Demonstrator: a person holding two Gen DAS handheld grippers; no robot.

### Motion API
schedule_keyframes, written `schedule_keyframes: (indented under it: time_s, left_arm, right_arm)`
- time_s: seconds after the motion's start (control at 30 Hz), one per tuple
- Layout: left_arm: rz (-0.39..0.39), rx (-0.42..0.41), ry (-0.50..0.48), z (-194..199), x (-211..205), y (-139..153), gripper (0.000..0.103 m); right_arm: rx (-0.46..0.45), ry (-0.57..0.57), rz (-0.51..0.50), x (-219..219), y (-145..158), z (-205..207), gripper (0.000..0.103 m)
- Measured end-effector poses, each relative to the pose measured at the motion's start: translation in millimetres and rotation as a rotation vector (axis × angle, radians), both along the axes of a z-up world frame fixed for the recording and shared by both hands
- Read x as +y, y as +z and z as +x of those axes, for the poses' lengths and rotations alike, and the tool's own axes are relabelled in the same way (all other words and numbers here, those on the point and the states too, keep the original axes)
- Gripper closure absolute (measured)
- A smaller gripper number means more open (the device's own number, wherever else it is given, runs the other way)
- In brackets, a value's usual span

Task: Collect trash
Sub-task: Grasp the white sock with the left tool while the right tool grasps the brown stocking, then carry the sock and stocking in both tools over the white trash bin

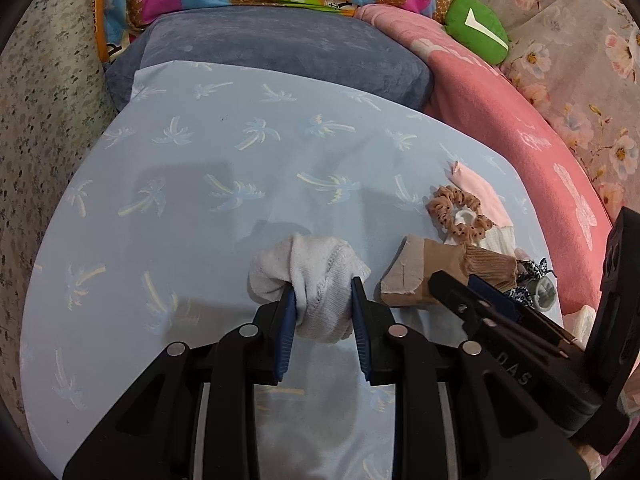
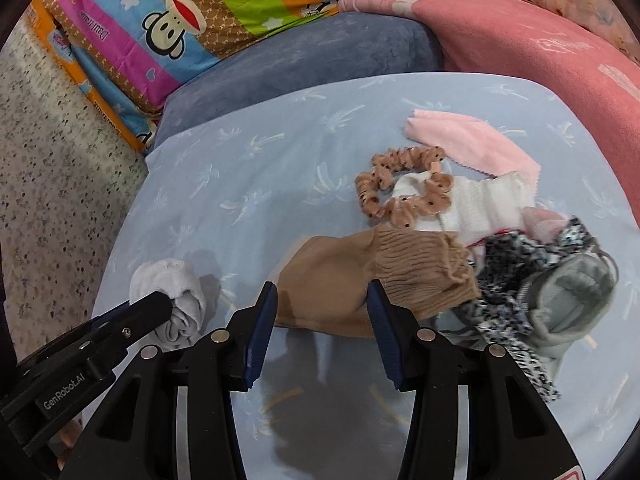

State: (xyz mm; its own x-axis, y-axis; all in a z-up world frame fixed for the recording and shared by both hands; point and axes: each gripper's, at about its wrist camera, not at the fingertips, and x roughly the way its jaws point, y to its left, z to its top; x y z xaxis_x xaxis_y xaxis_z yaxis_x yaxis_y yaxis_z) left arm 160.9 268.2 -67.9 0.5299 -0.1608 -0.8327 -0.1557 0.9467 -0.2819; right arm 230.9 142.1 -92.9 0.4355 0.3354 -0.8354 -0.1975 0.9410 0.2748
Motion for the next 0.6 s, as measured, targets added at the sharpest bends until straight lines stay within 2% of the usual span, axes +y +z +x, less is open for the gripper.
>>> schedule_keyframes:
  time_s: [0.07, 0.13, 0.2, 0.33, 0.6]
  left_arm:
    - [-0.002, 0.008, -0.001, 1, 1, -3, 0.077]
    - [-0.002, 0.014, -0.003, 2, 2, -5, 0.077]
    - [0.001, 0.017, -0.007, 2, 1, -6, 0.077]
    - [-0.001, 0.010, -0.022, 1, -5, -4, 0.077]
    - [-0.002, -0.049, -0.062, -7, -26, 22, 0.077]
  right_arm:
    - [0.016, 0.008, 0.004, 6, -8, 3, 0.059]
    - [0.025, 0.017, -0.004, 10, -14, 3, 0.072]
    - [0.018, 0.026, -0.011, 11, -14, 1, 0.091]
    - [0.003, 0.025, -0.004, 9, -4, -5, 0.095]
    - [-0.096, -0.010, 0.015, -12, 46, -32, 0.095]
